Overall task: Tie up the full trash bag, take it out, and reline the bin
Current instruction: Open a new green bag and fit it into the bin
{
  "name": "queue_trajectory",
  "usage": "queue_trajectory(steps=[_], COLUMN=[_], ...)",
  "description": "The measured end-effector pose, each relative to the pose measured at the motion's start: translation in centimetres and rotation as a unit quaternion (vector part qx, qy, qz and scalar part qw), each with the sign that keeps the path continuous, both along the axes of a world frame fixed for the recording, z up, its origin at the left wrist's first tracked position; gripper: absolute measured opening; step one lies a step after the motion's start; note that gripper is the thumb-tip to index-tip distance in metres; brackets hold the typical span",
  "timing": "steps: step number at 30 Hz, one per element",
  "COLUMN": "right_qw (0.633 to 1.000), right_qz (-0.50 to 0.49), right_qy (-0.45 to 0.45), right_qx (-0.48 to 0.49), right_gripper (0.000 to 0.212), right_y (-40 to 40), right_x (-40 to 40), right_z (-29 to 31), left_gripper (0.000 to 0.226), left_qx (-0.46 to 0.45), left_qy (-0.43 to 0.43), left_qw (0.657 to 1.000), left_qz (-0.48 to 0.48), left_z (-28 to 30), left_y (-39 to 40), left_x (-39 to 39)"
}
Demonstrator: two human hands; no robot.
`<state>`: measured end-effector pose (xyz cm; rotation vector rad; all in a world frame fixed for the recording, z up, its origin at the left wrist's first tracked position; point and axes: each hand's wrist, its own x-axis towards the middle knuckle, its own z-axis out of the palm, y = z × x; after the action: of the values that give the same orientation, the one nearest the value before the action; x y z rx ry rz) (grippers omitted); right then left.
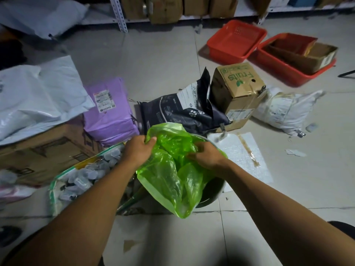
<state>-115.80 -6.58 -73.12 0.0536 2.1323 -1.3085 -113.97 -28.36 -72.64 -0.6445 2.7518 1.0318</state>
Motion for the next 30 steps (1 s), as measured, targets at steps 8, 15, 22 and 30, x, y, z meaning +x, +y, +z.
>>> queue_trajectory(steps=[8,15,22,30], right_qw=[0.996,0.967,0.984,0.995], right_qz=[-0.068,0.058,0.069,0.055], right_qy=[0.004,0.172,0.082,-0.066], right_qx=[-0.060,0.179,0.139,0.047], right_gripper=[0.034,0.050,0.045,0.039], right_y=[3.0,3.3,0.5,-0.9], right_x=[-0.4,0.1,0.9,1.4], right_z=[1.7,0.1,-1.7,-4.1], left_gripper=[0.033,0.033,0.033,0.026], left_qx=[-0.085,-0.073,-0.014,0.001], left_qy=[-0.012,-0.006,0.026,0.029], left_qw=[0.995,0.996,0.997,0.997], left_qz=[-0.046,-0.050,-0.070,-0.065], left_z=[0.1,-1.0,-1.7,-1.1], left_y=[0.6,0.9,0.5,0.6], left_x=[-1.1,-1.3,-0.5,-0.3])
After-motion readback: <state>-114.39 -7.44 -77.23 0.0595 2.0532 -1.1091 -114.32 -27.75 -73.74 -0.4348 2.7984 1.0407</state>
